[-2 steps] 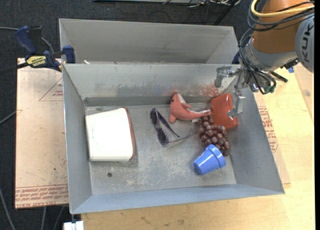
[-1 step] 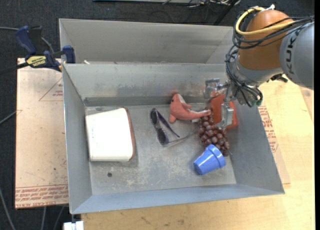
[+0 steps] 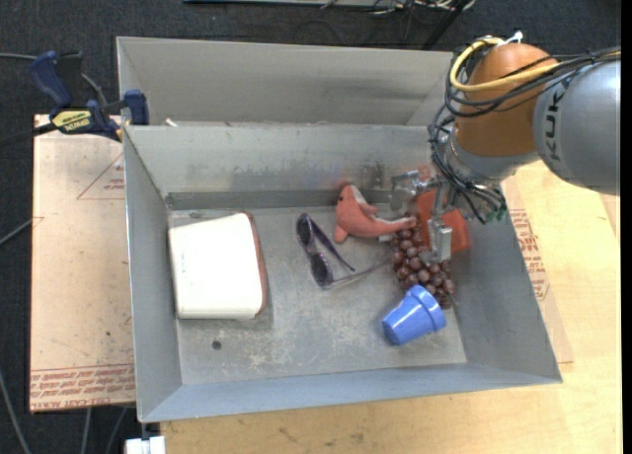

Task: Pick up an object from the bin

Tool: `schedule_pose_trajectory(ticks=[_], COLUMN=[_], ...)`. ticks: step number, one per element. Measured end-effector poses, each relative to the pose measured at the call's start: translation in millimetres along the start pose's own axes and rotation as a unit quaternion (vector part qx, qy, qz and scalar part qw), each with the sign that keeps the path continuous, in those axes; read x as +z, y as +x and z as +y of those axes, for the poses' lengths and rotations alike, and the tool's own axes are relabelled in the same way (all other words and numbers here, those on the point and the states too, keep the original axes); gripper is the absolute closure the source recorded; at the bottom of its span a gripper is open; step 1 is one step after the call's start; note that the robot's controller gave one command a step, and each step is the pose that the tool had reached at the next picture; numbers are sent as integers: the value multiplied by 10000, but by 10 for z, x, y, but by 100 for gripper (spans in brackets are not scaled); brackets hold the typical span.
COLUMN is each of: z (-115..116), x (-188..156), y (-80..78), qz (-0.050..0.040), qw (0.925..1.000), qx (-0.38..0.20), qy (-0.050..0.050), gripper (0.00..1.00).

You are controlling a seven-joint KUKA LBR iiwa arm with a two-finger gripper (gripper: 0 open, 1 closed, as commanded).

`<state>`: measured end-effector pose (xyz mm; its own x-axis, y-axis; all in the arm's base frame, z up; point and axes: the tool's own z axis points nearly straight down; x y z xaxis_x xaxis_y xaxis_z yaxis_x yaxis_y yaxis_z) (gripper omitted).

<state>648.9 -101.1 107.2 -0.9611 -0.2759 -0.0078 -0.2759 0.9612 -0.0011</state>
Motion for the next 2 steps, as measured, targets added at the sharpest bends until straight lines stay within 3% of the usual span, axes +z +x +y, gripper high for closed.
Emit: schedule_pose_trajectory(ticks=[1,2], z=[-22,-22], x=[329,330], y=[-8,-7], qz=[-39,-38], qw=[9987,9987], qx=[-511,-513], qy=[19,20], gripper=[100,100])
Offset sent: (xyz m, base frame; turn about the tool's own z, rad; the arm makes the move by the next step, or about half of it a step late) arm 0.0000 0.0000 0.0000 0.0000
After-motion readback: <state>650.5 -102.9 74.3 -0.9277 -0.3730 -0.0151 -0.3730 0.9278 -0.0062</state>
